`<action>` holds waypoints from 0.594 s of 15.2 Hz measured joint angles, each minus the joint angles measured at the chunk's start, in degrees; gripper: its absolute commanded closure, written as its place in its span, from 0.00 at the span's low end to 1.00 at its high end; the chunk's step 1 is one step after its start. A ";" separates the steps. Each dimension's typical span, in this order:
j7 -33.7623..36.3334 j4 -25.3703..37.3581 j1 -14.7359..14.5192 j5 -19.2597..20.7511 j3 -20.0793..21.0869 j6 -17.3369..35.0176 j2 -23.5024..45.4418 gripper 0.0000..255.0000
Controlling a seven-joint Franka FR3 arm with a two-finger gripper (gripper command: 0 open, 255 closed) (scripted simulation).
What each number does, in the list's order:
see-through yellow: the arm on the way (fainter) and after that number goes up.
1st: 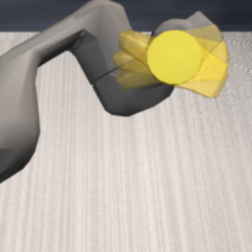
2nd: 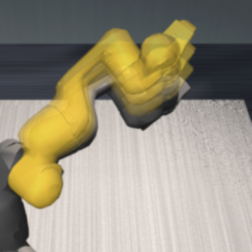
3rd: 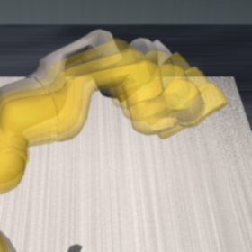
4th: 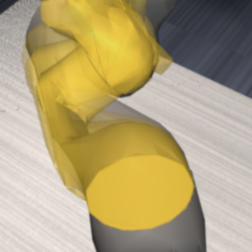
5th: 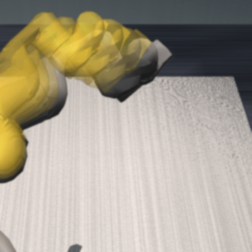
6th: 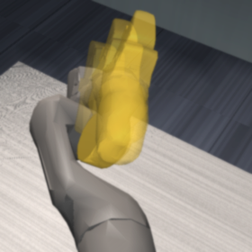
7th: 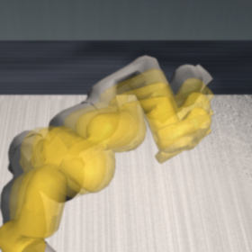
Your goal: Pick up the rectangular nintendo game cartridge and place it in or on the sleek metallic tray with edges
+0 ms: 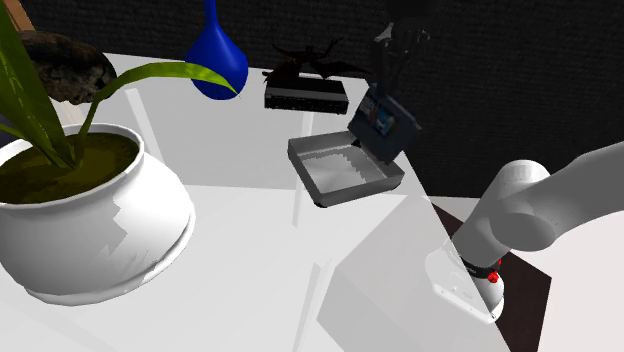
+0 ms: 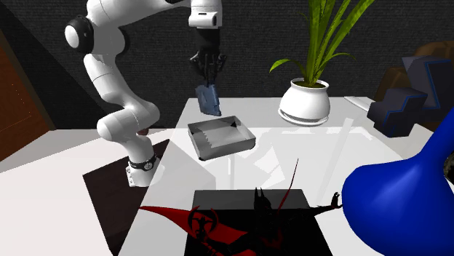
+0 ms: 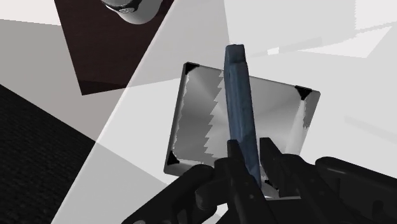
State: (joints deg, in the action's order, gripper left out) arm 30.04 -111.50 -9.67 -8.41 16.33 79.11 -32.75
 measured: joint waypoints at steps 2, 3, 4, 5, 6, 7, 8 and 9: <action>-0.30 -2.42 -0.15 -0.17 -0.11 1.30 -1.08 1.00; -0.43 -3.32 -0.18 -0.22 -0.15 1.89 -1.37 1.00; -0.40 -4.57 -0.27 -0.36 -0.02 2.77 -1.75 1.00; -0.46 -5.39 -0.31 -0.42 0.00 3.32 -2.01 1.00; -0.43 -6.49 -0.43 -0.58 0.09 3.94 -2.51 1.00; -0.54 -7.76 -0.49 -0.67 0.13 4.85 -2.88 1.00; -0.53 -8.59 -0.56 -0.78 0.19 5.37 -3.19 1.00; -0.66 -9.71 -0.59 -0.83 0.21 6.23 -3.44 1.00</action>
State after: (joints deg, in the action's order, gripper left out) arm 29.39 -121.21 -10.26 -9.24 16.54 85.34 -36.20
